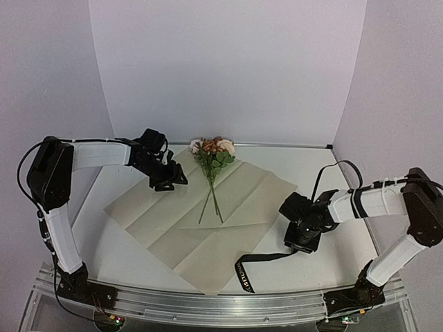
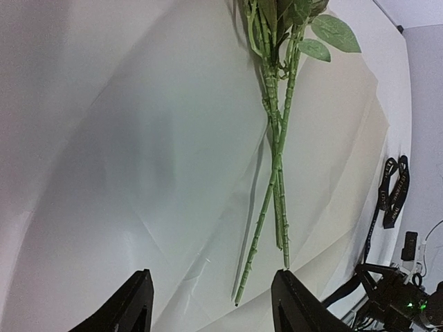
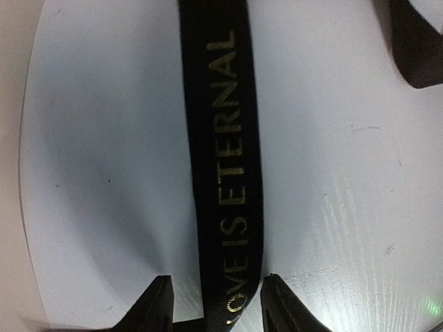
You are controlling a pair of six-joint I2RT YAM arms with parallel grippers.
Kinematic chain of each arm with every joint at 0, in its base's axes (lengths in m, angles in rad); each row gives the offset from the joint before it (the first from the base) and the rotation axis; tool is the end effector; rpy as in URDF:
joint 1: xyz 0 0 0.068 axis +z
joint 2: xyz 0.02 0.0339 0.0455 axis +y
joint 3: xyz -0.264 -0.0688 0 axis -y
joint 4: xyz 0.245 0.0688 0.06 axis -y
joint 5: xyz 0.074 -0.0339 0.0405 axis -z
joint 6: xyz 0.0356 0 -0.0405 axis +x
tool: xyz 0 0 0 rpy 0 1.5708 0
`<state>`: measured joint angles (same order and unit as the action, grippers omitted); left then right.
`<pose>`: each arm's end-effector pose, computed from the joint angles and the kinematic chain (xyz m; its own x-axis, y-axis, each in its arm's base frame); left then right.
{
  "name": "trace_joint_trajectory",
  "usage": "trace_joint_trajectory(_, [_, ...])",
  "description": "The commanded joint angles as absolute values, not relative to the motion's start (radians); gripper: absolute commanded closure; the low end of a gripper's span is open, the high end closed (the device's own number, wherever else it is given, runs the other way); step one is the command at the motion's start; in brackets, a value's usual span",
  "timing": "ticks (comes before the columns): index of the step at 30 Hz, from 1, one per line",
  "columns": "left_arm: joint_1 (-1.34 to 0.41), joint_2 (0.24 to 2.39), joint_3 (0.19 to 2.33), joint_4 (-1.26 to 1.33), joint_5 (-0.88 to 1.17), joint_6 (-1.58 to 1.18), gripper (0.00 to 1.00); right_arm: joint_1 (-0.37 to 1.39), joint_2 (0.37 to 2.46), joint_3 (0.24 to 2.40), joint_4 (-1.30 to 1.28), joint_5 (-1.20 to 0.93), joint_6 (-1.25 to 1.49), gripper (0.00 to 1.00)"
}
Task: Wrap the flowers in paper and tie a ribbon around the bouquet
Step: Move the ribbon to the center of the board.
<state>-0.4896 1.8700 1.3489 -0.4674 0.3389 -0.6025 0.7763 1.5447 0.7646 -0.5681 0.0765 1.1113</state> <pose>0.3468 -0.1982 0.2060 -0.9501 -0.0993 -0.2958 0.0807 0.8375 -0.5404 0.1829 0.1758 0.1409 -0.9240 0.3452 -0.1647 0.3192 0.9332 0.1648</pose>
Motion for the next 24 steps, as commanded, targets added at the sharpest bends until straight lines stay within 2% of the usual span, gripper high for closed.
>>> trace_joint_trajectory(1, [-0.483,1.807,1.332,-0.446,0.342,-0.601,0.39,0.793,1.548,0.744,-0.548,0.095,1.162,0.65])
trace_joint_trajectory(6, [-0.483,1.789,1.303,-0.436,0.339,-0.61,0.39,0.705,1.496,0.748,-0.606,0.136,1.115,0.99])
trace_joint_trajectory(13, [-0.482,1.632,1.109,-0.393,0.3,-0.715,0.38,0.398,1.396,0.842,-0.742,0.263,0.937,1.0])
trace_joint_trajectory(18, [-0.483,1.421,0.836,-0.333,0.296,-0.879,0.33,0.337,1.466,0.943,-0.768,0.281,0.856,1.0])
trace_joint_trajectory(19, [-0.485,1.385,0.8,-0.329,0.295,-0.918,0.32,0.333,1.475,0.957,-0.768,0.282,0.852,0.97])
trace_joint_trajectory(21, [-0.493,1.306,0.718,-0.327,0.29,-0.977,0.31,0.326,1.488,0.968,-0.769,0.274,0.842,0.83])
trace_joint_trajectory(24, [-0.533,1.19,0.61,-0.343,0.272,-1.07,0.27,0.327,1.47,0.962,-0.764,0.244,0.831,0.46])
